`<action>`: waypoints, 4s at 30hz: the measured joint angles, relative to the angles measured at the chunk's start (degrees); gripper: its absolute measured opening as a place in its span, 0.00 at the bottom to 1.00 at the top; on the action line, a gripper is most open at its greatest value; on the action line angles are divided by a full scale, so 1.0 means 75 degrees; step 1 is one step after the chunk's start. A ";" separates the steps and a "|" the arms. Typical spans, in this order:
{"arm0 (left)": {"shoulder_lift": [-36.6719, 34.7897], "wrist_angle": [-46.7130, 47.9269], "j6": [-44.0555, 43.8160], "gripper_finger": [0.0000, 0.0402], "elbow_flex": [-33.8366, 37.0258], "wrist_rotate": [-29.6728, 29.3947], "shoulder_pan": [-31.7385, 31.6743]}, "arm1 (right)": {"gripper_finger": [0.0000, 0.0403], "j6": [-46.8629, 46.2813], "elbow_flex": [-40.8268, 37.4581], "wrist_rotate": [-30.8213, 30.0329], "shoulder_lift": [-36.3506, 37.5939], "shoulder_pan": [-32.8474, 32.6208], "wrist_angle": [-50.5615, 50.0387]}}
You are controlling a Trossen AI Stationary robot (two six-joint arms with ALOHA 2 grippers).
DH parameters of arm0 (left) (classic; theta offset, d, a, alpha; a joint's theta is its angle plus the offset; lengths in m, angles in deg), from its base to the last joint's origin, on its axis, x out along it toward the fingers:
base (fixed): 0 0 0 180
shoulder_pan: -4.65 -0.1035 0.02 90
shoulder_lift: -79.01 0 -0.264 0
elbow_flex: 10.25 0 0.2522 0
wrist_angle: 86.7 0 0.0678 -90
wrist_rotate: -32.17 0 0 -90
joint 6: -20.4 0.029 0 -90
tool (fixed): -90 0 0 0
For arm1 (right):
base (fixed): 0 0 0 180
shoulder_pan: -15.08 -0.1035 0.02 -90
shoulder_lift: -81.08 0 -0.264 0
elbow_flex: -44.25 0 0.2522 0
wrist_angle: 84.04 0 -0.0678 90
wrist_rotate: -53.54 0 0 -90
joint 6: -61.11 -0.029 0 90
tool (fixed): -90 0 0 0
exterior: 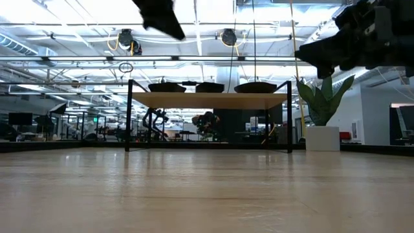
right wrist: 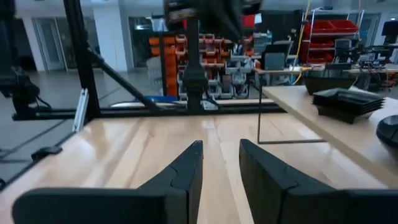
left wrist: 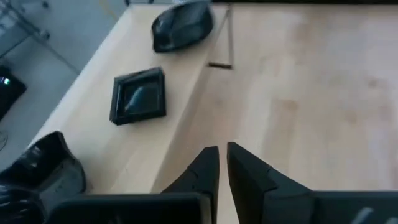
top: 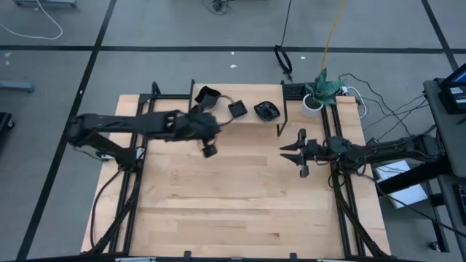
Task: Pick & Place Mini shaped plates
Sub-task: Return to Home Position
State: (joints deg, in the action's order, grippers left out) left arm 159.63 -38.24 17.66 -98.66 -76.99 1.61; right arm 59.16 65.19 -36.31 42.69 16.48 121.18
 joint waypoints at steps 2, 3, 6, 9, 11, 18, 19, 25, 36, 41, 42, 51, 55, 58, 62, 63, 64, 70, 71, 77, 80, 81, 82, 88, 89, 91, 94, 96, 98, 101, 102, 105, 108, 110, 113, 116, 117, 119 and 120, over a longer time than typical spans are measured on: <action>-0.0466 0.0035 -0.0070 0.08 0.0142 -0.0090 0.0296 | 0.23 -0.0048 0.0000 0.0004 0.0280 -0.0001 -0.0144; -0.0754 0.0026 -0.0086 0.08 0.0313 -0.0117 0.0440 | 0.23 -0.0051 0.0000 -0.0001 0.0391 0.0001 -0.0169; -0.1641 -0.0208 -0.0202 0.07 0.1147 -0.0480 0.0894 | 0.23 -0.0053 0.0000 -0.0006 0.0784 0.0000 -0.0540; -0.2612 -0.0646 -0.0664 0.06 0.2441 -0.0987 0.1278 | 0.23 -0.0082 0.0000 -0.0009 0.1152 0.0000 -0.0836; -0.3290 -0.1127 -0.1011 0.05 0.3358 -0.1404 0.1473 | 0.23 -0.0105 0.0000 -0.0009 0.1399 0.0000 -0.1102; -0.5336 -0.2770 -0.1940 0.01 0.6204 -0.1426 0.1873 | 0.23 0.0093 0.0000 -0.0003 0.1868 0.0000 -0.2188; -0.5552 -0.3255 -0.1804 0.01 0.6558 -0.1155 0.1909 | 0.23 0.0174 -0.0003 -0.0003 0.1878 -0.0001 -0.2328; -0.6723 -0.4705 -0.1264 0.07 0.8082 -0.0671 0.1937 | 0.23 0.0266 -0.0003 -0.0029 0.1967 0.0002 -0.2504; -0.8303 -0.5399 -0.0902 0.14 0.9544 -0.0032 0.1962 | 0.23 0.0023 -0.0796 -0.0055 0.2395 0.0004 -0.1662; -0.8841 -0.5405 -0.0921 0.12 0.9857 0.0329 0.1966 | 0.23 -0.0013 -0.0809 -0.0023 0.2387 0.0005 -0.2113; -0.8954 -0.5334 -0.0865 0.12 0.9856 0.0386 0.1964 | 0.23 0.0016 -0.0810 -0.0023 0.2393 0.0005 -0.2106; -1.0339 -0.5240 0.0620 0.09 0.9826 0.1061 0.1960 | 0.23 0.0367 -0.0826 -0.0020 0.2435 0.0007 -0.2095; -1.0597 -0.4875 0.0464 0.11 0.9812 0.1376 0.1950 | 0.23 0.0367 -0.0831 -0.0020 0.2436 0.0007 -0.2107; -1.0594 -0.4840 0.0408 0.12 0.9812 0.1568 0.1951 | 0.23 0.0327 -0.0836 -0.0005 0.2433 0.0007 -0.2168; -1.0588 -0.4835 0.0493 0.13 0.9812 0.1468 0.1943 | 0.23 0.0168 -0.0839 -0.0009 0.2430 0.0005 -0.2343; -1.0591 -0.4834 0.0492 0.14 0.9814 0.1460 0.1943 | 0.23 0.0007 -0.0839 -0.0009 0.2433 0.0005 -0.2379; -1.0589 -0.4833 0.0484 0.14 0.9815 0.1460 0.1943 | 0.23 -0.0170 -0.0839 -0.0009 0.2433 0.0005 -0.2390; -1.0588 -0.4933 0.0478 0.13 0.9826 0.1426 0.1943 | 0.23 -0.0446 -0.0842 -0.0009 0.2433 0.0004 -0.2384; -1.0588 -0.4964 0.0478 0.13 0.9829 0.1420 0.1943 | 0.23 -0.0446 -0.0842 -0.0009 0.2433 0.0002 -0.2384; -1.0588 -0.5045 0.0476 0.11 0.9841 0.1414 0.1943 | 0.23 -0.0447 -0.0842 -0.0009 0.2433 0.0002 -0.2384; -1.0588 -0.5050 0.0475 0.10 0.9841 0.1414 0.1943 | 0.23 -0.0449 -0.0842 -0.0009 0.2433 0.0002 -0.2384; -1.0588 -0.5053 0.0475 0.10 0.9841 0.1414 0.1943 | 0.23 -0.0449 -0.0842 -0.0009 0.2433 0.0002 -0.2384; -1.0588 -0.5060 0.0475 0.10 0.9841 0.1414 0.1943 | 0.23 -0.0449 -0.0842 -0.0009 0.2433 0.0002 -0.2384; -1.0588 -0.5077 0.0475 0.12 0.9841 0.1414 0.1943 | 0.23 -0.0449 -0.0845 -0.0009 0.2433 0.0002 -0.2384; -1.0588 -0.5077 0.0475 0.13 0.9841 0.1414 0.1943 | 0.23 -0.0449 -0.0845 -0.0009 0.2433 0.0002 -0.2384; -1.0588 -0.5080 0.0475 0.14 0.9841 0.1417 0.1943 | 0.23 -0.0449 -0.0845 -0.0009 0.2433 0.0002 -0.2384; -1.0588 -0.5085 0.0475 0.14 0.9841 0.1417 0.1944 | 0.23 -0.0449 -0.0845 -0.0009 0.2433 0.0002 -0.2384; -1.0588 -0.5088 0.0475 0.14 0.9841 0.1417 0.1943 | 0.23 -0.0449 -0.0845 -0.0009 0.2433 0.0002 -0.2384; -1.0588 -0.5088 0.0475 0.13 0.9841 0.1417 0.1943 | 0.23 -0.0449 -0.0845 -0.0009 0.2433 0.0002 -0.2384; -1.0588 -0.5089 0.0475 0.12 0.9841 0.1417 0.1943 | 0.23 -0.0449 -0.0845 -0.0009 0.2433 0.0002 -0.2384; -1.0588 -0.5089 0.0475 0.11 0.9841 0.1417 0.1943 | 0.23 -0.0449 -0.0845 -0.0009 0.2433 0.0002 -0.2384; -1.0588 -0.5090 0.0475 0.10 0.9841 0.1420 0.1943 | 0.23 -0.0449 -0.0845 -0.0009 0.2433 0.0002 -0.2384; -1.0588 -0.5091 0.0475 0.09 0.9839 0.1420 0.1945 | 0.23 -0.0449 -0.0845 -0.0009 0.2433 0.0001 -0.2384; -1.0588 -0.5091 0.0475 0.09 0.9838 0.1419 0.1943 | 0.23 -0.0449 -0.0845 -0.0009 0.2433 0.0002 -0.2384; -1.0588 -0.5091 0.0475 0.09 0.9835 0.1420 0.1943 | 0.23 -0.0449 -0.0845 -0.0012 0.2433 0.0000 -0.2384; -1.0588 -0.5091 0.0475 0.09 0.9829 0.1420 0.1944 | 0.23 -0.0449 -0.0845 -0.0009 0.2433 -0.0001 -0.2384; -1.0588 -0.5091 0.0475 0.09 0.9829 0.1420 0.1944 | 0.23 -0.0449 -0.0845 -0.0011 0.2433 -0.0001 -0.2384; -1.0588 -0.5091 0.0475 0.09 0.9829 0.1420 0.1946 | 0.23 -0.0449 -0.0845 -0.0009 0.2433 -0.0001 -0.2384; -1.0588 -0.5091 0.0475 0.09 0.9829 0.1420 0.1943 | 0.23 -0.0449 -0.0845 -0.0010 0.2433 -0.0001 -0.2384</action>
State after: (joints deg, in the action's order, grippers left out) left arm 80.22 -76.43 21.22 -24.94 -66.34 16.19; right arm 55.79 58.85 -36.39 60.94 16.47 103.30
